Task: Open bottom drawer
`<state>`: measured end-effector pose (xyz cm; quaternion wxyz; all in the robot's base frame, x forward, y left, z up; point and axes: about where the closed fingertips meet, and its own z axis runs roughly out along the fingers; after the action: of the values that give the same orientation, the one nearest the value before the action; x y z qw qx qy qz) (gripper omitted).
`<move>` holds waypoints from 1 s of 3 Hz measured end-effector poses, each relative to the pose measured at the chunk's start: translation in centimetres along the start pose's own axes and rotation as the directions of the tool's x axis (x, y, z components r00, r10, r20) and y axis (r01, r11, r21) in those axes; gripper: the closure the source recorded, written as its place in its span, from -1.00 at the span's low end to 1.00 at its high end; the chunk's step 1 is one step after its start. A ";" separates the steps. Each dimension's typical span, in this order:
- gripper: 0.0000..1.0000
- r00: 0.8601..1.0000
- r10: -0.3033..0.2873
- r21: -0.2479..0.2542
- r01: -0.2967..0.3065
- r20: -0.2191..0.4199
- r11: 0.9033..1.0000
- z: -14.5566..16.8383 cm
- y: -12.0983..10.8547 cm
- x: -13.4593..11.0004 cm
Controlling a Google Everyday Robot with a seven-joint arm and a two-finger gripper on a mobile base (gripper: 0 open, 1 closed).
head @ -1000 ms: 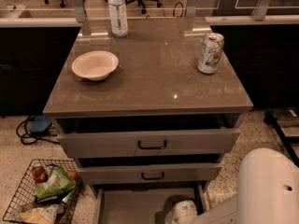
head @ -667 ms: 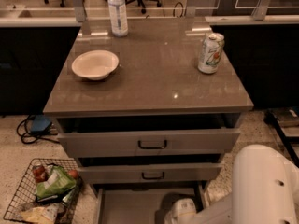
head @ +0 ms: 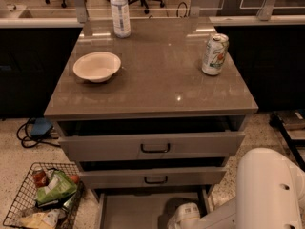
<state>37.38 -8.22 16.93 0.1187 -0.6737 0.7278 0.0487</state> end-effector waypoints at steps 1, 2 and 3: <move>1.00 1.000 0.001 -0.005 -0.001 0.000 1.000 0.0 0.0 0.0; 1.00 1.000 0.001 -0.005 -0.001 0.000 1.000 0.0 0.0 0.0; 0.74 1.000 0.001 -0.006 -0.001 0.000 1.000 0.0 0.1 0.0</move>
Offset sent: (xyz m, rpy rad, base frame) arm -0.0145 0.0099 0.0002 0.0036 0.2384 0.0743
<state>37.33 -8.21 16.92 0.1167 -0.6737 0.7280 0.0506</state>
